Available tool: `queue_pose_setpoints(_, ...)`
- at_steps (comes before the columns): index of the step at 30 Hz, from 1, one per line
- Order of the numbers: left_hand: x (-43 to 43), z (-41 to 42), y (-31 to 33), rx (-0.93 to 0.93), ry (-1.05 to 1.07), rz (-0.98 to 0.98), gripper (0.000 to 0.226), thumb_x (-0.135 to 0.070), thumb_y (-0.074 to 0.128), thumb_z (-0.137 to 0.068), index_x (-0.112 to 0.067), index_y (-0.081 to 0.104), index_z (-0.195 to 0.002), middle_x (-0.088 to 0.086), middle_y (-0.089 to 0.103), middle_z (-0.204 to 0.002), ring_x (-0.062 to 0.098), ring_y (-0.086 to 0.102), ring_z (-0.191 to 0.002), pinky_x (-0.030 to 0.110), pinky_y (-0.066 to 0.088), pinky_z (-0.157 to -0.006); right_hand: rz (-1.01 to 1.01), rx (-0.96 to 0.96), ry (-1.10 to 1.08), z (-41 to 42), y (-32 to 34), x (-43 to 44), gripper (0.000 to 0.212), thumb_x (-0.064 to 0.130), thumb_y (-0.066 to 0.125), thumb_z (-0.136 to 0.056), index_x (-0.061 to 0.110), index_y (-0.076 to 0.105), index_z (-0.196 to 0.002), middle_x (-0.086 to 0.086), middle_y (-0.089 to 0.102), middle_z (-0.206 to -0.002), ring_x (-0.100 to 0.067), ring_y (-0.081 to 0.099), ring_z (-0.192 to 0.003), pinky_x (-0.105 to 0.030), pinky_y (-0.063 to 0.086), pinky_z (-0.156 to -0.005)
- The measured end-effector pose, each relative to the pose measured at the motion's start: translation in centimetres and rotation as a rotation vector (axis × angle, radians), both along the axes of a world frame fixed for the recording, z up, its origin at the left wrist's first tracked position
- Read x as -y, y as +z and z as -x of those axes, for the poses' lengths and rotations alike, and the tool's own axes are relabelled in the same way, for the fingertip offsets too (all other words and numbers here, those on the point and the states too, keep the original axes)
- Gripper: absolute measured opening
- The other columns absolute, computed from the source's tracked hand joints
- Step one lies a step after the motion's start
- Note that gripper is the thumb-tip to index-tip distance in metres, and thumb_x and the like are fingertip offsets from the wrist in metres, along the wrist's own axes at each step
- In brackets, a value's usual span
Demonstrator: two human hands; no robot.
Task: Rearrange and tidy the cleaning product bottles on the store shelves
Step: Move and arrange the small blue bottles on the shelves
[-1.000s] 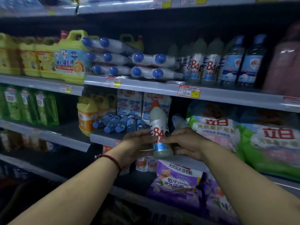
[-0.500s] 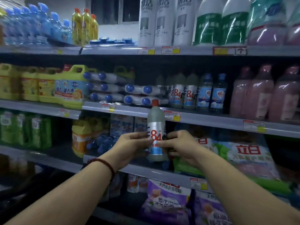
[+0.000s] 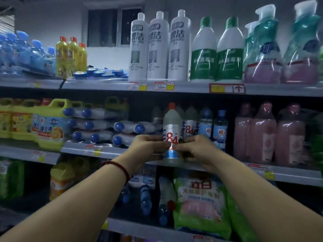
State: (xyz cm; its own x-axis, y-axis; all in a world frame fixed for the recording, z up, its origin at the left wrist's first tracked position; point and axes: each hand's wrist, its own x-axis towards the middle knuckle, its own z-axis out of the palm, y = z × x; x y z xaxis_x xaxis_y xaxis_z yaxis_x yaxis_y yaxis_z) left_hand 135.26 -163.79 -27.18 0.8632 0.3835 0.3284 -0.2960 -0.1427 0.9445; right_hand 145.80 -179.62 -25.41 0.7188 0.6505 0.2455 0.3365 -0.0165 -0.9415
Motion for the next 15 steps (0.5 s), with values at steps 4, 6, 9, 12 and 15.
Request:
queue_pose_setpoints(4, -1.1, -3.3, 2.3, -0.004, 0.005, 0.007, 0.03, -0.009, 0.076, -0.084, -0.005, 0.07, -0.113, 0.016, 0.077, -0.101, 0.032, 0.074, -0.097, 0.046, 0.06, -0.087, -0.013, -0.003, -0.022, -2.6, 2.0, -0.9, 0.033, 0.013, 0.082, -0.078, 0.002, 0.07, -0.107, -0.01, 0.077, -0.098, -0.024, 0.074, -0.093, -0.039, 0.062, -0.082)
queue_pose_setpoints(6, -2.0, -5.1, 3.1, -0.034, -0.009, 0.023, 0.032, -0.011, 0.078, -0.083, -0.007, 0.071, -0.114, 0.015, 0.077, -0.104, 0.031, 0.074, -0.098, 0.048, 0.059, -0.091, -0.016, 0.002, -0.036, -3.8, 2.9, -1.4, 0.029, 0.01, 0.081, -0.08, 0.002, 0.07, -0.105, -0.011, 0.076, -0.1, -0.023, 0.073, -0.093, -0.034, 0.061, -0.074)
queue_pose_setpoints(9, -3.5, -8.1, 3.8, -0.057, 0.001, 0.083, 0.042, -0.01, 0.084, -0.075, -0.009, 0.071, -0.115, 0.015, 0.075, -0.11, 0.032, 0.073, -0.103, 0.05, 0.057, -0.094, -0.023, 0.013, -0.067, -5.8, 3.7, -2.4, 0.032, 0.008, 0.082, -0.078, 0.002, 0.069, -0.106, -0.011, 0.075, -0.102, -0.021, 0.071, -0.091, -0.029, 0.057, -0.066)
queue_pose_setpoints(12, -4.2, -10.9, 3.6, -0.022, 0.04, 0.036, 0.036, -0.005, 0.083, -0.075, -0.009, 0.073, -0.109, 0.017, 0.074, -0.111, 0.031, 0.072, -0.1, 0.045, 0.06, -0.088, -0.005, 0.074, -0.137, -7.8, 3.4, -3.9, 0.031, 0.007, 0.083, -0.077, 0.004, 0.07, -0.105, -0.011, 0.075, -0.097, -0.022, 0.071, -0.089, -0.034, 0.06, -0.072)
queue_pose_setpoints(15, -3.9, -12.9, 2.1, 0.079, 0.108, -0.084, 0.024, 0.012, 0.069, -0.083, 0.001, 0.07, -0.105, 0.02, 0.073, -0.103, 0.021, 0.072, -0.086, 0.026, 0.061, -0.07, -0.003, 0.191, -0.196, -9.5, 1.8, -5.4, 0.022, 0.009, 0.082, -0.078, 0.008, 0.073, -0.098, -0.008, 0.076, -0.094, -0.02, 0.071, -0.088, -0.039, 0.06, -0.083)
